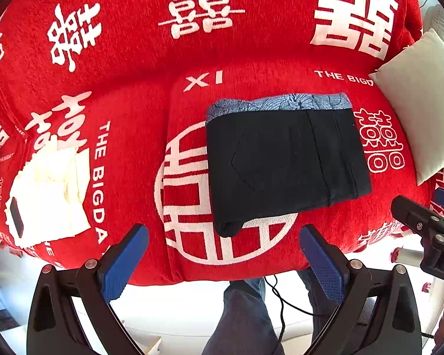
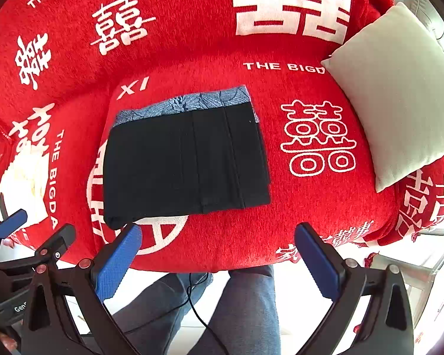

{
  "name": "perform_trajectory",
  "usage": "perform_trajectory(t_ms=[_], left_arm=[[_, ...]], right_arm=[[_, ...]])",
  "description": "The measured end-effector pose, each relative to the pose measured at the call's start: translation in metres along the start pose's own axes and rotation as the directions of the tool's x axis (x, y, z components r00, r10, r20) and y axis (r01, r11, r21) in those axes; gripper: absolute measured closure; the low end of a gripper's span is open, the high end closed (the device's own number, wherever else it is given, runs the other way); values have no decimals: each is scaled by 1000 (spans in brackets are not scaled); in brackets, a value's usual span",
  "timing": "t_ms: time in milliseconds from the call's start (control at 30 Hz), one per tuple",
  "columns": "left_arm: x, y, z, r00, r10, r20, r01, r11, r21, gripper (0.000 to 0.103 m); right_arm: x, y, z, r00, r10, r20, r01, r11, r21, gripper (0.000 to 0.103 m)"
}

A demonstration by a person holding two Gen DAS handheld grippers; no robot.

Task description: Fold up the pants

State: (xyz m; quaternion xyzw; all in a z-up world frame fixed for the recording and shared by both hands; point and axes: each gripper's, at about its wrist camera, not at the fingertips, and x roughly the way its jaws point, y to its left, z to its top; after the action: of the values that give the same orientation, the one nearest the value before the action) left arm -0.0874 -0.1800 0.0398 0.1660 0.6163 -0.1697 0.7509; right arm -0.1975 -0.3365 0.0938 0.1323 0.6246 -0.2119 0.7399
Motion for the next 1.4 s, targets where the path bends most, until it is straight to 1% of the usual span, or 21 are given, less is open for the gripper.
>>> perform_trajectory(t_ms=[100, 233, 367, 633, 933, 1400], left_arm=[[-6, 0, 1, 1000, 6, 8, -6, 1000, -12, 1], [-12, -7, 2, 999, 31, 21, -30, 999, -23, 1], [-14, -17, 0, 1000, 24, 8, -24, 999, -38, 1], [-16, -22, -2, 998, 69, -3, -69, 995, -72, 1], [-20, -27, -2, 996, 88, 1, -88, 994, -71, 1], [-21, -26, -3, 995, 97, 3, -97, 993, -74, 1]], right_arm=[[-3, 0, 2, 1000, 0, 0, 0, 1000, 8, 0], [-5, -3, 6, 1000, -12, 5, 12, 1000, -26, 0], [-8, -8, 6, 1000, -21, 0, 21, 998, -53, 0], [-6, -19, 3, 1000, -6, -21, 4, 996, -90, 0], [-8, -21, 6, 1000, 5, -14, -6, 995, -104, 0], [-8, -17, 7, 1000, 11, -11, -12, 994, -112, 0]])
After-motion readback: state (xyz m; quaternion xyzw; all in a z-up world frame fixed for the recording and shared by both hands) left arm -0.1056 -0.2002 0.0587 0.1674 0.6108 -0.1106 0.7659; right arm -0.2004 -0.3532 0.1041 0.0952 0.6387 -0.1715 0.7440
